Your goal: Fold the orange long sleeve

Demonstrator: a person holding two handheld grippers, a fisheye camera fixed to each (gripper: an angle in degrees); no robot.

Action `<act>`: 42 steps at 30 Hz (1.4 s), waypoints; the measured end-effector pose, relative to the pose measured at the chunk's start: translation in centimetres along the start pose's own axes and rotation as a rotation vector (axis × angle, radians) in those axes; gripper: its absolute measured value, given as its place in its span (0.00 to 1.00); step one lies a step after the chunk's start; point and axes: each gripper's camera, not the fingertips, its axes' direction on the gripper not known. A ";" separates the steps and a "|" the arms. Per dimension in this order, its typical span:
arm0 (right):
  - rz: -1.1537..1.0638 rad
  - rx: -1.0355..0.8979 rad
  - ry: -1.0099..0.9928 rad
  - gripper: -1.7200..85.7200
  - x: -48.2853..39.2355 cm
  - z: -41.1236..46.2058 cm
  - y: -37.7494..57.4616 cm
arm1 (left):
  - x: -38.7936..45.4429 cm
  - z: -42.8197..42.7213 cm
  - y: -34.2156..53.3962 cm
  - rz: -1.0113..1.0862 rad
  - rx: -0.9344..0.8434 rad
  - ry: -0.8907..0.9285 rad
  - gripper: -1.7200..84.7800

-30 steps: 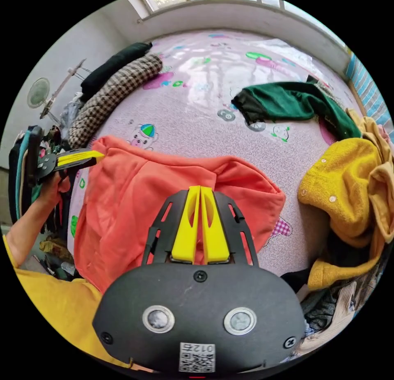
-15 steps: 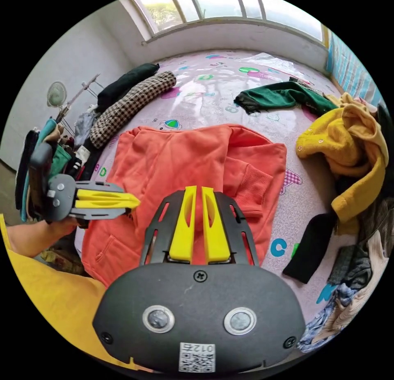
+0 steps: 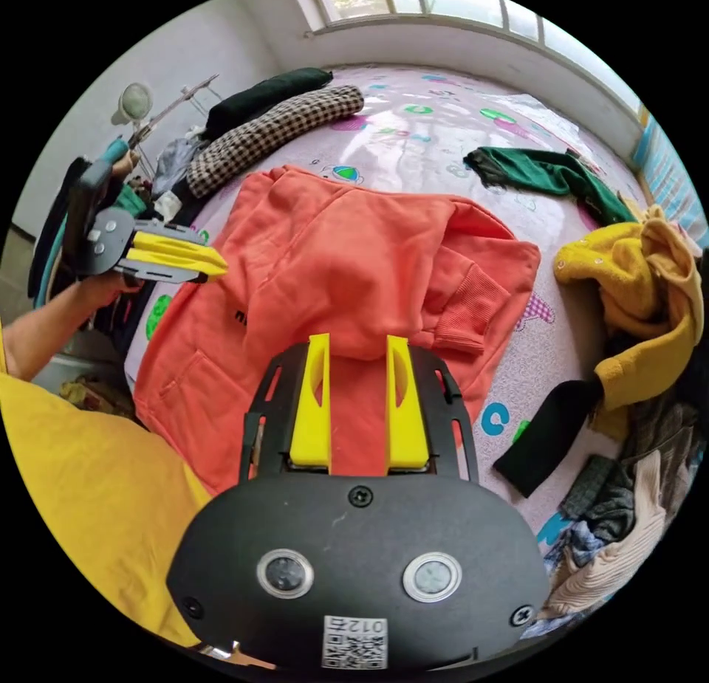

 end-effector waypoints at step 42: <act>-0.624 -0.176 0.128 0.14 -9.6 0.1 -7.4 | -14.1 -3.3 -2.9 0.072 0.116 0.049 0.02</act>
